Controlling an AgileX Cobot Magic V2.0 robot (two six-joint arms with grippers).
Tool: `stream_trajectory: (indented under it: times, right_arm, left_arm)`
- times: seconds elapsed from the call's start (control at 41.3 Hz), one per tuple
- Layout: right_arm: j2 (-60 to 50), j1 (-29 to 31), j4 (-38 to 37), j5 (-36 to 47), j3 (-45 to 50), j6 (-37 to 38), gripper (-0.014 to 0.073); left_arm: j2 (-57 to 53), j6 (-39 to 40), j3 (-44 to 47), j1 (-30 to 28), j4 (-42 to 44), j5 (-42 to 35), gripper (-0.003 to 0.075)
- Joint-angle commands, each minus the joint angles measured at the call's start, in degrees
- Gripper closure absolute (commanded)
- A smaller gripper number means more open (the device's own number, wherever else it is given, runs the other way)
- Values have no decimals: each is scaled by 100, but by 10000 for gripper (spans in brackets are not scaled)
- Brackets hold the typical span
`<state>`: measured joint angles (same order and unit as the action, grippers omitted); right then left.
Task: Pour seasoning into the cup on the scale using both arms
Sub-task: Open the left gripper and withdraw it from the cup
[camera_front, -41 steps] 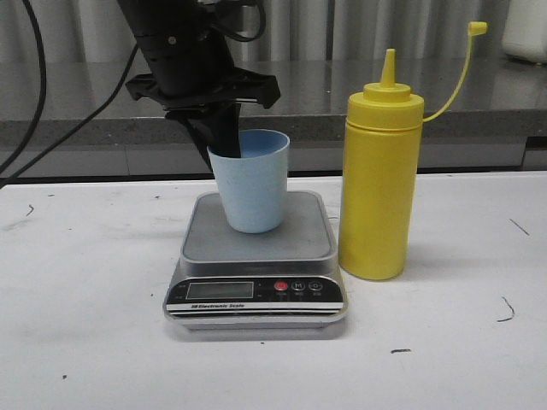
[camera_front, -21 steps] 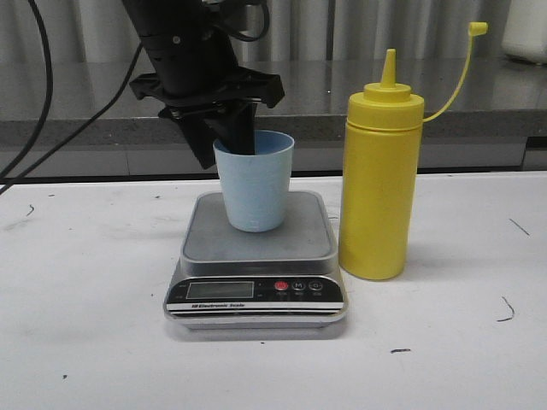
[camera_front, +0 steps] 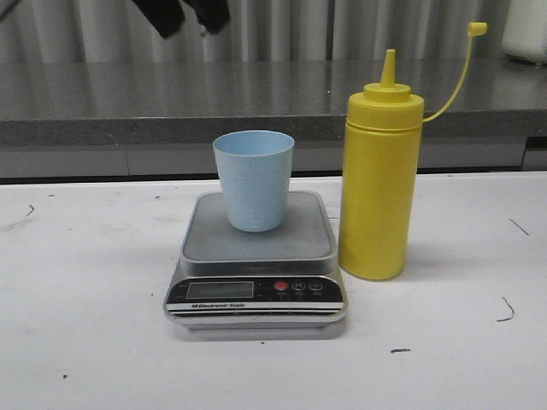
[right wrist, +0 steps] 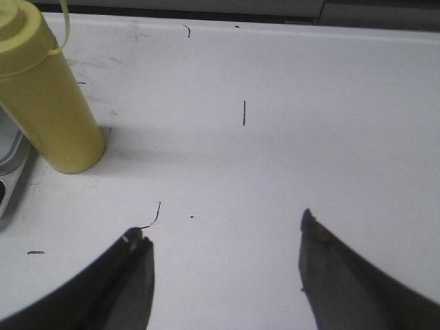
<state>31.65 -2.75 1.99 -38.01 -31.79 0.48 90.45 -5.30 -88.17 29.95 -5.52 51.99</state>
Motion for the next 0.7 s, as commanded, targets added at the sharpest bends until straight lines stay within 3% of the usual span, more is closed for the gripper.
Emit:
stream_trajectory:
  times: [0.0, 0.678]
  right_arm:
    - [54, 44, -29, 374, -171, -48, 114]
    - [54, 44, -29, 374, -171, -48, 114]
  left_arm:
    - [-944, 26, 285, 28, 52, -389, 356]
    - [-5634, 475, 3590, 28, 219, -567, 356]
